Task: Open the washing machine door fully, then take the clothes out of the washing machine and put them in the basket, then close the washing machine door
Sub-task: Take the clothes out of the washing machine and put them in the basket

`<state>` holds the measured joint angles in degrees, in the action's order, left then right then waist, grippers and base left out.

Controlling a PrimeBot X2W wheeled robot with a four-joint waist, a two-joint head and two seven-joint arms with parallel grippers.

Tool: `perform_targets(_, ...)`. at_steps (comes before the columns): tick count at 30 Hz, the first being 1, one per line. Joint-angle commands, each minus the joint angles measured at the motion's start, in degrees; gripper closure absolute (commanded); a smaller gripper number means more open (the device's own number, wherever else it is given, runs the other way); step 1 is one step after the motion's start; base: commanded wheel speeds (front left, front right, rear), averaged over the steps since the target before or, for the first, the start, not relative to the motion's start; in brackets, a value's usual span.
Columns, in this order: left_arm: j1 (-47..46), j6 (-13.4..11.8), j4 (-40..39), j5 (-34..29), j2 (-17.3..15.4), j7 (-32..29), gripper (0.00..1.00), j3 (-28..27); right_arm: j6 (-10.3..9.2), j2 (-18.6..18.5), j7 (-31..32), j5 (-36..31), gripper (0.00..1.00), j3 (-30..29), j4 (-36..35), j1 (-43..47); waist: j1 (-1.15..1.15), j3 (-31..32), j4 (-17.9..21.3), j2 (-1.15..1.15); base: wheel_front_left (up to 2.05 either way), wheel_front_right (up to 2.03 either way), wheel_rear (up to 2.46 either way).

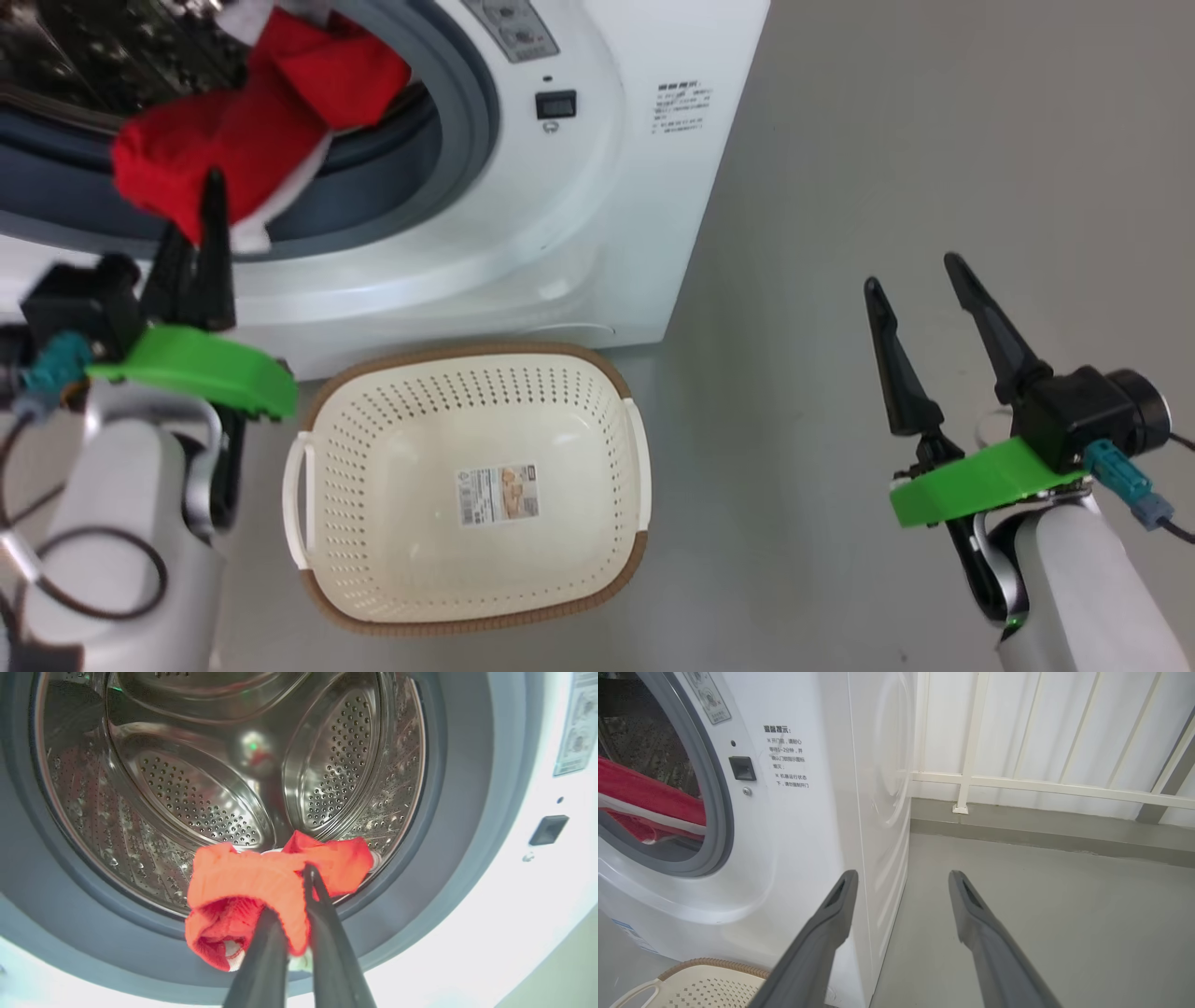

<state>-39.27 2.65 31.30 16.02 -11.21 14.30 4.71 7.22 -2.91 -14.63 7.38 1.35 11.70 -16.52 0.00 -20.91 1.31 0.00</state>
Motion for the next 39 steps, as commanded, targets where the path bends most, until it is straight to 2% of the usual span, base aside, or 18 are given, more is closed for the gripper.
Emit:
perform_targets(1,1.98,-0.46,-2.73,-0.54,-1.76,0.69,1.0,-1.76,0.26,0.03,-0.37,-0.42,0.0,0.97,-0.95,1.29,0.0,2.43,-0.67,0.0,0.0,0.0,0.0)
perform_targets(16,20.27,-2.01,-16.43,-0.07,-0.07,-1.53,1.0,-0.02,0.26,0.03,-0.37,-0.05,0.0,0.89,0.54,5.89,0.0,11.61,-1.97,0.0,0.0,0.0,0.0)
perform_targets(27,28.62,-3.18,-26.78,1.54,0.53,-6.05,1.0,0.87,0.26,0.03,-0.37,0.63,0.0,0.61,0.51,7.99,0.0,13.99,-2.45,0.0,0.0,0.0,0.0)
perform_targets(33,30.02,-1.72,-27.68,4.53,2.55,-9.1,1.0,2.86,0.26,0.03,-0.37,0.89,0.0,0.79,-0.05,7.82,0.0,12.48,-2.33,0.0,0.0,0.0,0.0)
perform_targets(39,27.53,1.46,-20.08,8.43,5.01,-9.73,1.0,5.55,0.26,0.03,-0.37,0.9,0.0,1.29,-0.34,6.24,0.0,9.38,-1.68,0.0,0.0,0.0,0.0)
